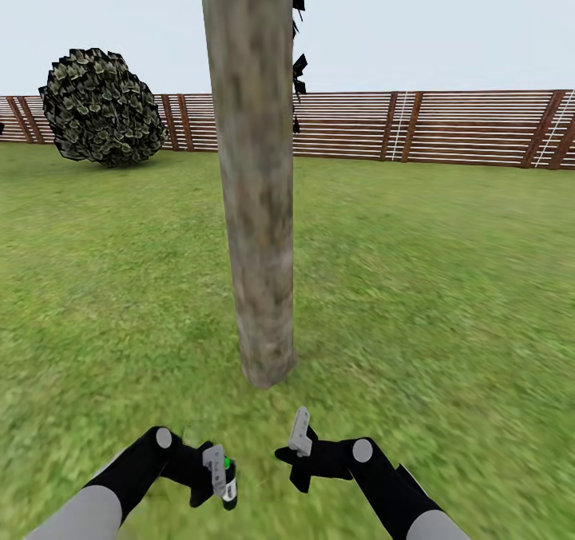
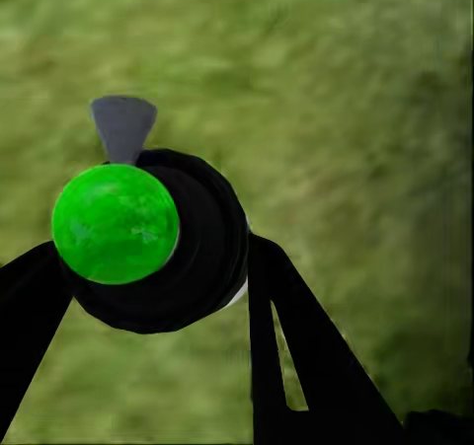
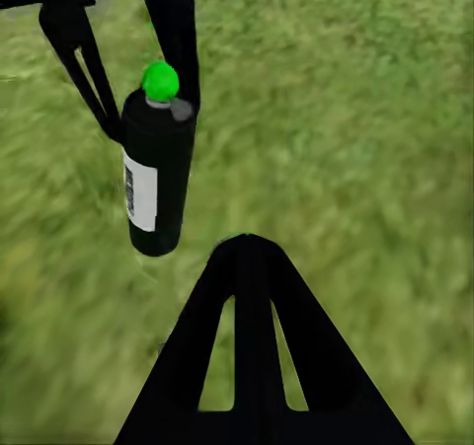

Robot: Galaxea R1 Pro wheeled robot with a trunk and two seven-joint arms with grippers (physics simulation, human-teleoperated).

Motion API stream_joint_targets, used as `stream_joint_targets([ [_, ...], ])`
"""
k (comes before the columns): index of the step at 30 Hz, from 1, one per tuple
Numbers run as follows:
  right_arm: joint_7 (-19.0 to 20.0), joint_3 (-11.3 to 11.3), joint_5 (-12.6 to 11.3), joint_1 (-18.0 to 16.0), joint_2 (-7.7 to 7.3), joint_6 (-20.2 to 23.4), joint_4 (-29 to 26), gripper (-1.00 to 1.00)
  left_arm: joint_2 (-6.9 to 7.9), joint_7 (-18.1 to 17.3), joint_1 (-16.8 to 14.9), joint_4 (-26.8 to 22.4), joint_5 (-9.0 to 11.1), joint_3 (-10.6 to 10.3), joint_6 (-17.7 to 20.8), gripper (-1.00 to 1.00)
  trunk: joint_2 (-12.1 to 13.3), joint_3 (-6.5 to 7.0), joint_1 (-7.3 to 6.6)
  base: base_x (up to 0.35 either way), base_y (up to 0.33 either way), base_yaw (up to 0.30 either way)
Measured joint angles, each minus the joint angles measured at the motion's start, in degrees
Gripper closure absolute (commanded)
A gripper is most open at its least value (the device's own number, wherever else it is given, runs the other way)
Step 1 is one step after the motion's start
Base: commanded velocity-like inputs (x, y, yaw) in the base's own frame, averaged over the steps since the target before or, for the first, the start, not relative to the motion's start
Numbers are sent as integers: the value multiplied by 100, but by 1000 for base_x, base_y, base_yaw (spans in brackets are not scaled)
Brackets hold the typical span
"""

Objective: In the garden, pick up the pesticide atomizer on the floor and spray pesticide onto both trees until each tree trunk is fully covered.

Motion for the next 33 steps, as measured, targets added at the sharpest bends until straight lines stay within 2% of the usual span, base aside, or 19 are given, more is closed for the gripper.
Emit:
stream_joint_targets([
  [1, 0, 0, 0, 0, -4, 0, 1, 100, 341, 1, 5, 1, -7, -3, -1, 100, 0, 0, 0, 0, 0, 0],
  [3, 0, 0, 1, -2, -12, 1, 1, 100, 191, 0, 19, -2, 35, 7, -5, 100, 0, 0, 0, 0, 0, 0],
  [14, 0, 0, 0, 1, -27, 0, 10, 100, 241, 2, 28, 7, 12, 6, -4, 100, 0, 0, 0, 0, 0, 0],
  [15, 0, 0, 0, 2, -27, 0, 10, -100, 263, 3, 27, 8, 9, 5, -4, 100, 0, 0, 0, 0, 0, 0],
  [18, 0, 0, 0, 2, -35, -3, 10, -100, 416, 8, 28, 8, -1, 3, -4, 100, 0, 0, 0, 0, 0, 0],
  [21, -5, -3, -4, 1, -43, 0, 16, -100, 636, 11, 34, 3, -48, -3, 1, 100, 0, 0, 0, 0, 0, 0],
  [24, -59, -30, -8, 3, -50, -7, 18, -100, 769, 100, 36, 1, -2, 32, 14, 100, 0, 0, 0, 0, 0, 0],
  [26, -344, -45, -11, 7, -144, -17, 42, -100, 797, 437, 36, 13, 29, 204, 25, 100, 0, 0, 0, 0, 0, 0],
  [27, -734, -46, -24, 13, -266, -20, 151, -100, 800, 612, 39, 18, 42, 327, 27, 100, 0, 0, 0, 0, 0, 0],
  [28, -900, -46, -34, 15, -309, -22, 219, -100, 799, 775, 41, 38, 48, 468, 28, 100, 0, 0, 0, 0, 0, 0],
  [29, -1239, -48, -45, 18, -368, -26, 391, -100, 791, 918, 43, 83, 53, 623, 28, 100, 0, 0, 0, 0, 0, 0],
  [30, -2125, -81, -62, 22, -443, -44, 980, -100, 774, 1188, 48, 225, 62, 1032, 31, 100, 0, -1, 0, 0, 0, 0],
  [33, -3096, -353, -90, 23, -475, -134, 1757, -100, 768, 1456, 50, 376, 69, 1711, 29, 100, 0, -1, 0, 0, 0, 0],
])
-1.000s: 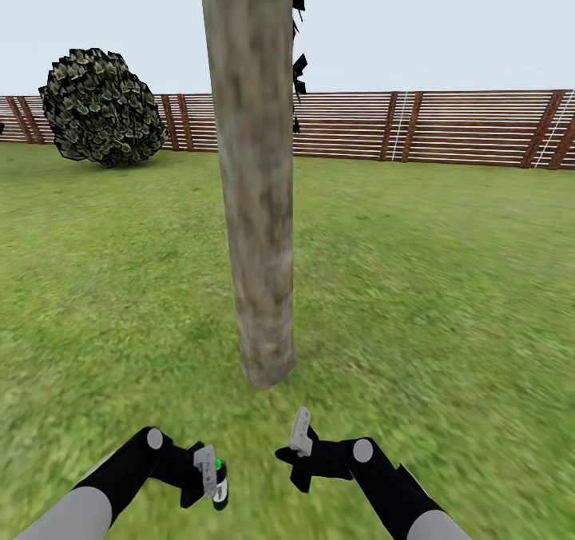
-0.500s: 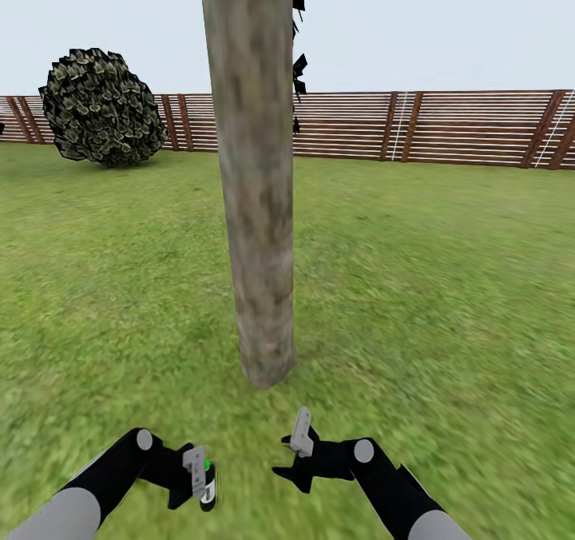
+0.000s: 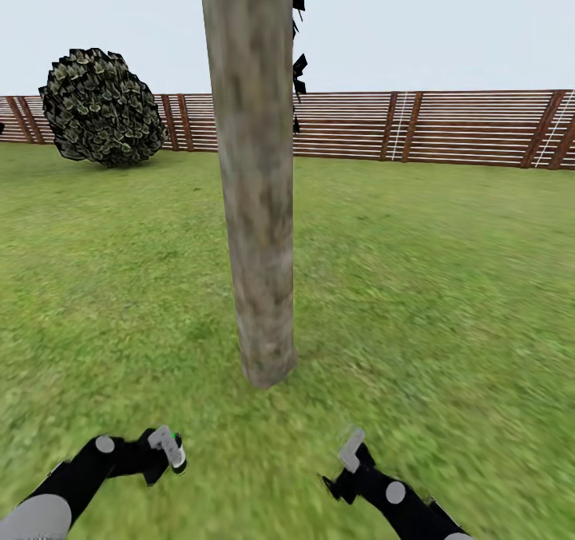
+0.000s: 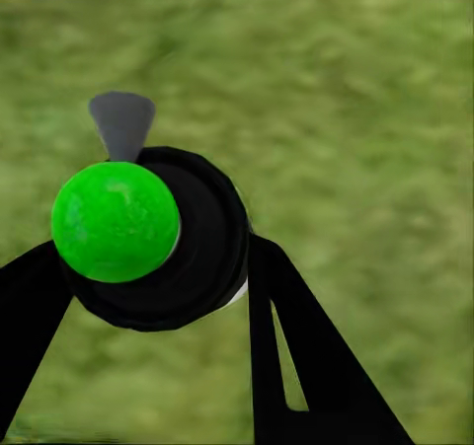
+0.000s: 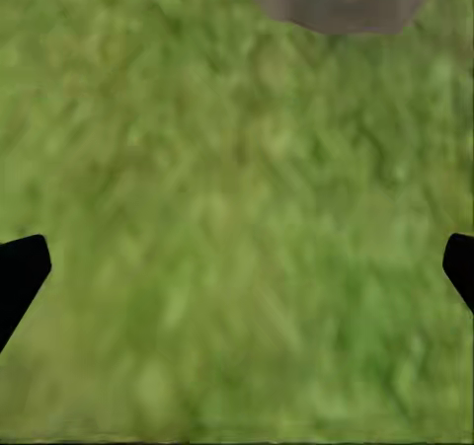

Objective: In the garden, pick up the pesticide atomizer on the floor and spray pesticide onto both trees until each tree trunk is fully covered.

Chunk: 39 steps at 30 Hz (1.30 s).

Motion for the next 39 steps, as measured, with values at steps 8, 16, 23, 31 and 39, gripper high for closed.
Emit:
stream_joint_targets([
  [8, -1656, -1507, -7, 23, -29, -787, 971, -100, -58, 887, 3, 211, -4, 1531, 108, 100, 0, 0, 0, 0, 0, 0],
  [16, -2816, -1983, -93, 55, -300, -1218, 1029, -100, -691, 1938, -21, 402, -19, 1591, 1048, 100, 0, 0, 0, 0, 0, 0],
  [23, -2856, -2013, -1320, 138, -553, -1385, 1044, -100, -945, 1964, -80, 235, -17, 1615, 2032, 100, 0, 0, 0, 0, 0, 0],
  [31, -2861, -2008, -1408, 177, -547, -1392, 1045, -100, -1055, 1938, -94, 193, 38, 1637, 2141, 100, 0, 0, 0, 0, 0, 0],
  [39, -2860, -2005, -1421, 297, -520, -1406, 1045, -100, -1123, 1938, -253, 70, 758, 1590, 2702, 100, 0, 1, 0, 0, 0, 0],
])
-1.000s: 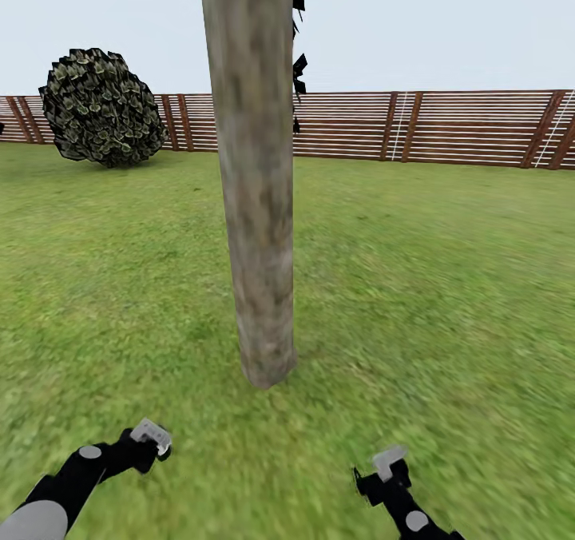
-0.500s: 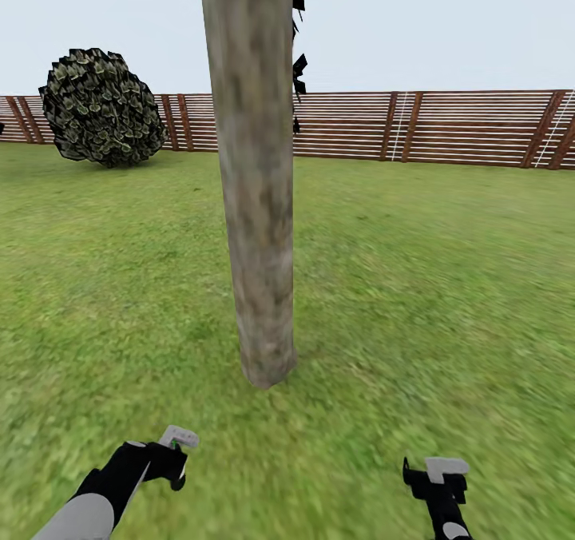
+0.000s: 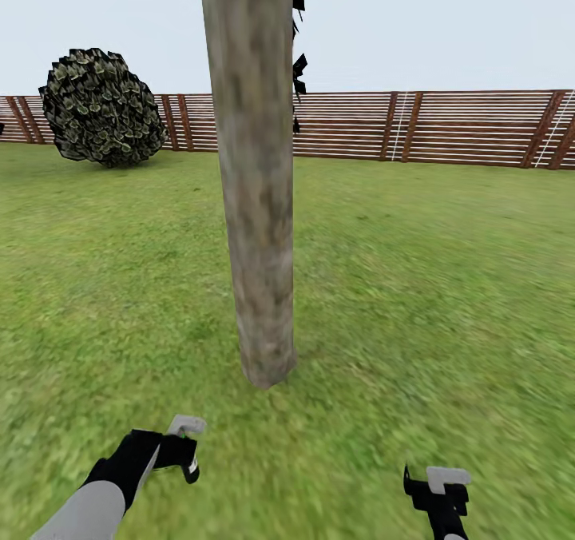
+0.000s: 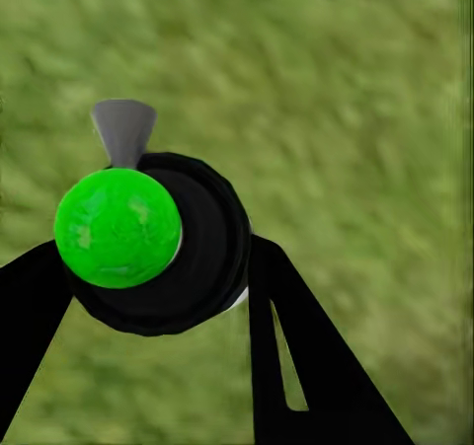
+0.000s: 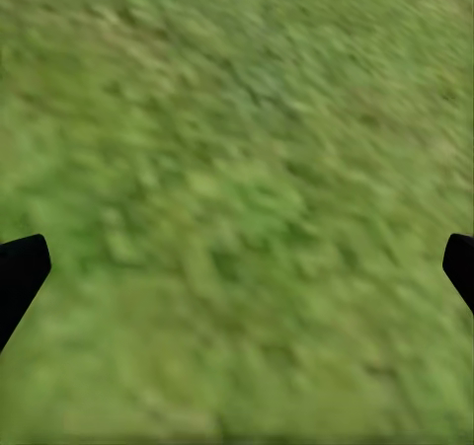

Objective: In the garden, pick up the pesticide atomizer on the floor and spray pesticide onto both trees until each tree trunk is fully covered.

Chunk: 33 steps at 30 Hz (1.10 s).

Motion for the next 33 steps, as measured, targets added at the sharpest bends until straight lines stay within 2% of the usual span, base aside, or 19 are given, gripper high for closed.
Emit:
stream_joint_targets([
  [2, 1, 0, 0, 2, 0, 0, 0, -100, -157, 9, -181, -3, 18, 5, 31, 100, 0, 1, 0, 0, 0, 0],
  [4, 0, 0, 3, 2, 1, 3, 0, -100, -232, 15, -267, -1, -10, -17, 112, 100, 0, 0, 0, 0, 0, 0],
  [5, -1, 0, 6, 2, 1, 6, 0, -100, -303, 2, -330, -17, 16, -23, 336, 100, 0, 0, 0, 0, 0, 0],
  [8, -1, 0, 8, 3, 7, 8, 0, -100, -379, -4, -462, -31, -18, -39, 608, 100, 0, 0, 0, 0, 0, 0],
  [11, -1, 1, 9, 3, 13, 9, 0, -100, -375, 6, -533, -30, -46, -84, 672, 100, 0, 0, 0, 2, 0, 0],
  [12, -1, 1, 17, 3, 18, 17, 9, -100, -267, 23, -493, -389, -103, -143, 679, 100, 0, 0, 0, 0, 0, 0],
  [22, -1, 0, 17, 3, 24, 16, 9, -100, -261, 32, -489, -406, -67, -145, 689, 100, 0, 0, 0, 0, 0, -2],
  [33, 7, 1, 18, 4, 26, 17, 7, -100, -261, 25, -554, -412, -68, -141, 689, 100, 0, 0, 0, 0, -18, -265],
])
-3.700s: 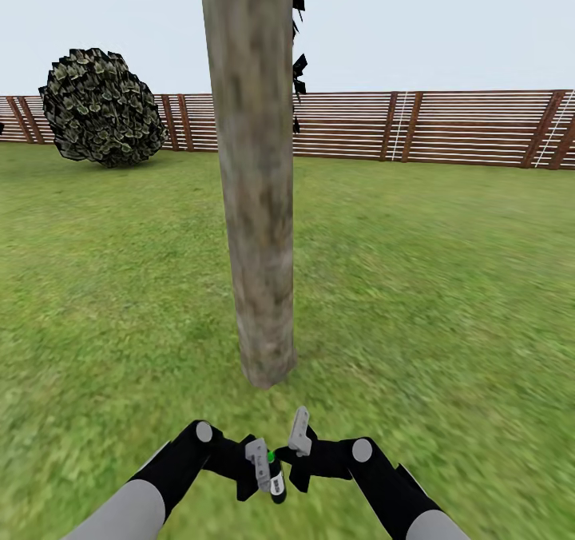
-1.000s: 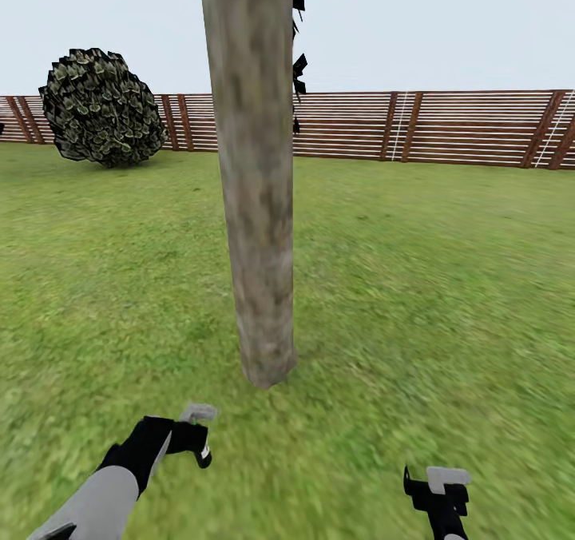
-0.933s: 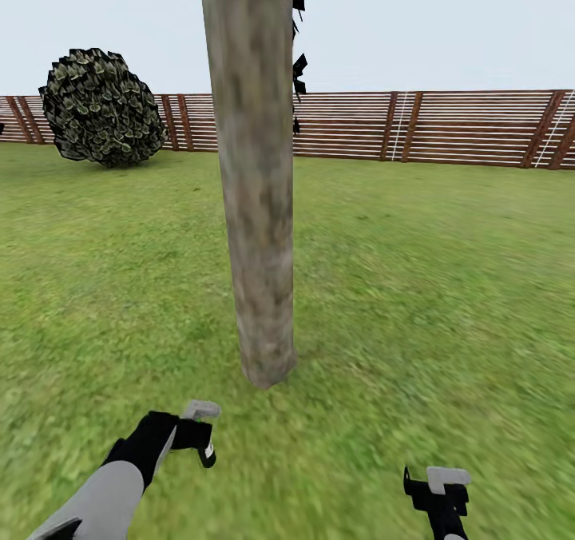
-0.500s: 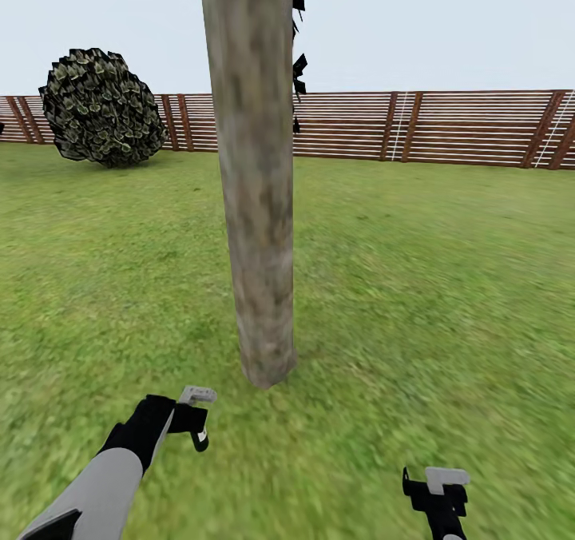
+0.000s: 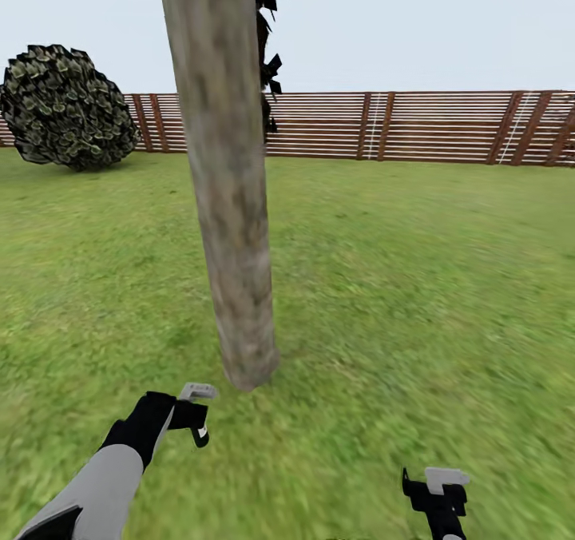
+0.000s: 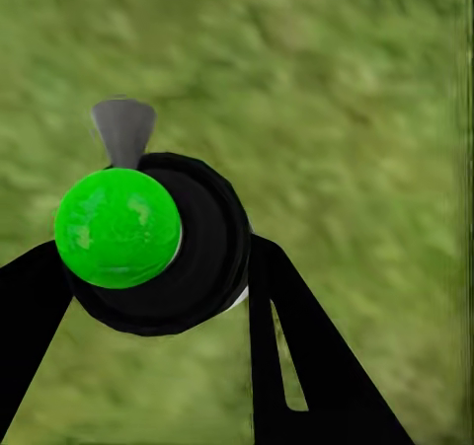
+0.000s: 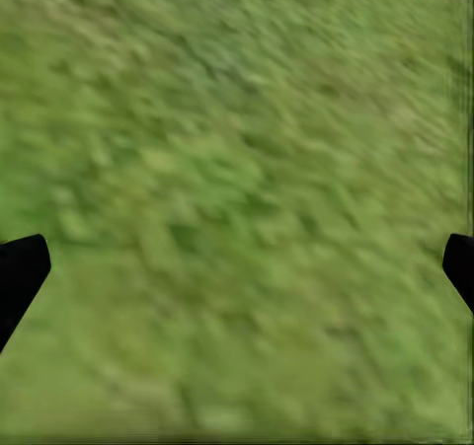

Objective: In the garden, pick up the pesticide atomizer on the floor and spray pesticide onto both trees until each tree trunk is fully covered.

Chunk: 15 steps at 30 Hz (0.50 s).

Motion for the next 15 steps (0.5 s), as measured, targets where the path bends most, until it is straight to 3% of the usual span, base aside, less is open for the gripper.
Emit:
stream_joint_targets([
  [7, -1, -1, 0, 0, -2, -2, 0, -100, -33, 8, -5, 0, 8, -2, 17, 100, 0, 0, 3, -150, -165, -281],
  [12, 1, 0, 0, -1, -6, 0, 2, -100, -75, -3, -264, -6, 18, -3, 293, 100, 0, 1, 0, -32, -13, -40],
  [13, 1, 0, 0, -1, -7, 0, 2, -100, -36, -9, -418, -9, 0, -2, 528, 100, 0, 1, 0, -3, -1, -4],
  [15, 7, 5, 0, -1, -2, 0, -5, -100, 282, -23, -805, -9, -49, 1, 919, 100, 0, 1, 0, -1, 0, -2],
])
